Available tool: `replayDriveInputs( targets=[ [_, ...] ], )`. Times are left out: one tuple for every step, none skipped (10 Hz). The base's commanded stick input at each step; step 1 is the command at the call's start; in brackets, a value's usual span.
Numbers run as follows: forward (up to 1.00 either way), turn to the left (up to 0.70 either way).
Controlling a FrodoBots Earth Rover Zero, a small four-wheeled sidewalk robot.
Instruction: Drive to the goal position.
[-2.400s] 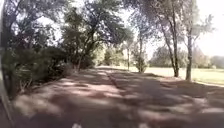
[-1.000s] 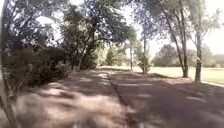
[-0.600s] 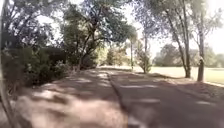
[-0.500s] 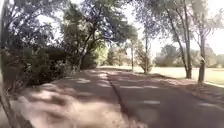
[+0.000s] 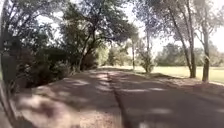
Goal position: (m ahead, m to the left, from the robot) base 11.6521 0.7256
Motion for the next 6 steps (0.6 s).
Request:
replayDriveInputs(
  targets=[
    [0.70,0.00],
    [0.70,0.00],
    [0.70,0.00],
    [0.70,0.00],
    [0.70,0.00],
    [0.70,0.00]
  ],
)
